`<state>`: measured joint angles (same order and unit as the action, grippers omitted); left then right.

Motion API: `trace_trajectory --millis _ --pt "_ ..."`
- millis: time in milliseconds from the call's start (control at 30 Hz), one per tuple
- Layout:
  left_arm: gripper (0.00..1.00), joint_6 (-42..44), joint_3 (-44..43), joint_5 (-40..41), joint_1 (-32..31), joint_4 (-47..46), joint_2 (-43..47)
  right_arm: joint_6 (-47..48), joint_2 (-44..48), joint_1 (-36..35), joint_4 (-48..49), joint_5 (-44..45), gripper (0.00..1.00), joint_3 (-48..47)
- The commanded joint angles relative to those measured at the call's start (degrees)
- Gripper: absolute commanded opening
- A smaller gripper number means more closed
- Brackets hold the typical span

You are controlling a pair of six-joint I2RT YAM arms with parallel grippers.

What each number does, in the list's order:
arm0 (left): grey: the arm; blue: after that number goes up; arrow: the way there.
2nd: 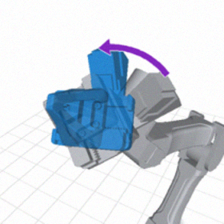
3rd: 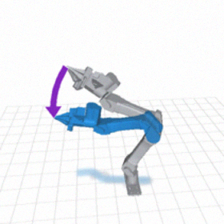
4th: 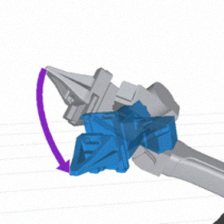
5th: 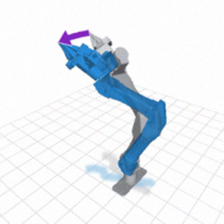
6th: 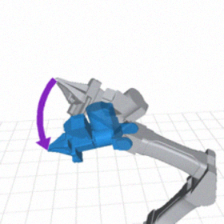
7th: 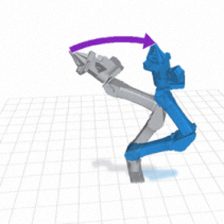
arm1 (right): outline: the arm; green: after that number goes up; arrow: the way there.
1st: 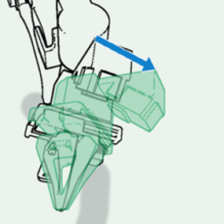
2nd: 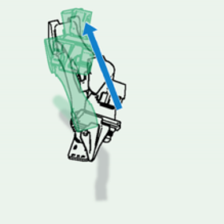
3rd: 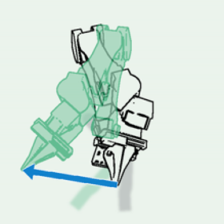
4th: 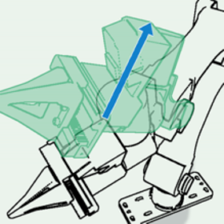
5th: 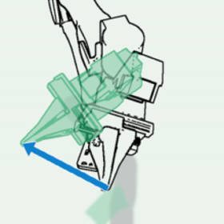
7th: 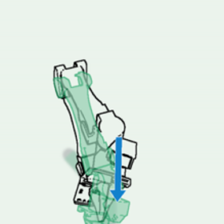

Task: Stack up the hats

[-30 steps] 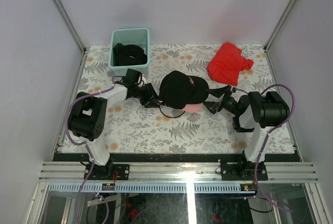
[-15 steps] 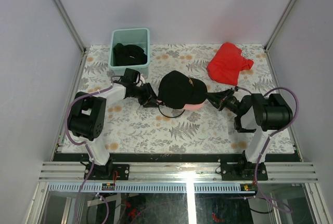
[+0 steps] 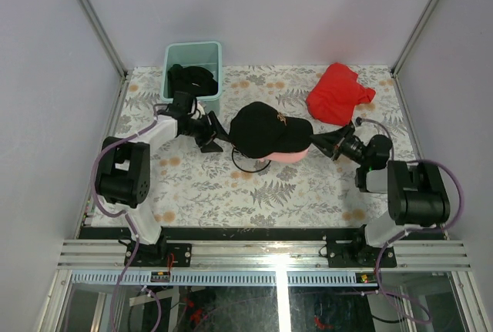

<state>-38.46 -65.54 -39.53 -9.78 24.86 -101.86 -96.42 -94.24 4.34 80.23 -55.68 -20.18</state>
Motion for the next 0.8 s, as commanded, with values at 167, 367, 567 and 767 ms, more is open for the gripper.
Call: trace_trajectory --millis 167,367,567,767 --pt "0.55 1.3 -4.7 0.3 1.8 3.9 1.7 36.5 17.8 0.4 -58.4 -2.9 0.0 -18.2" --pt "0.55 2.4 -5.8 -0.1 2.9 5.9 3.7 40.1 17.2 0.4 -63.8 -1.7 0.0 -18.7" --pt "0.59 3.9 -3.8 -1.6 2.0 6.5 8.5 35.7 17.3 0.4 -59.4 -2.1 0.0 -18.2" --pt "0.62 3.1 0.0 -1.5 0.1 1.6 8.9 34.0 17.2 0.4 -58.8 -3.1 0.0 -19.5"
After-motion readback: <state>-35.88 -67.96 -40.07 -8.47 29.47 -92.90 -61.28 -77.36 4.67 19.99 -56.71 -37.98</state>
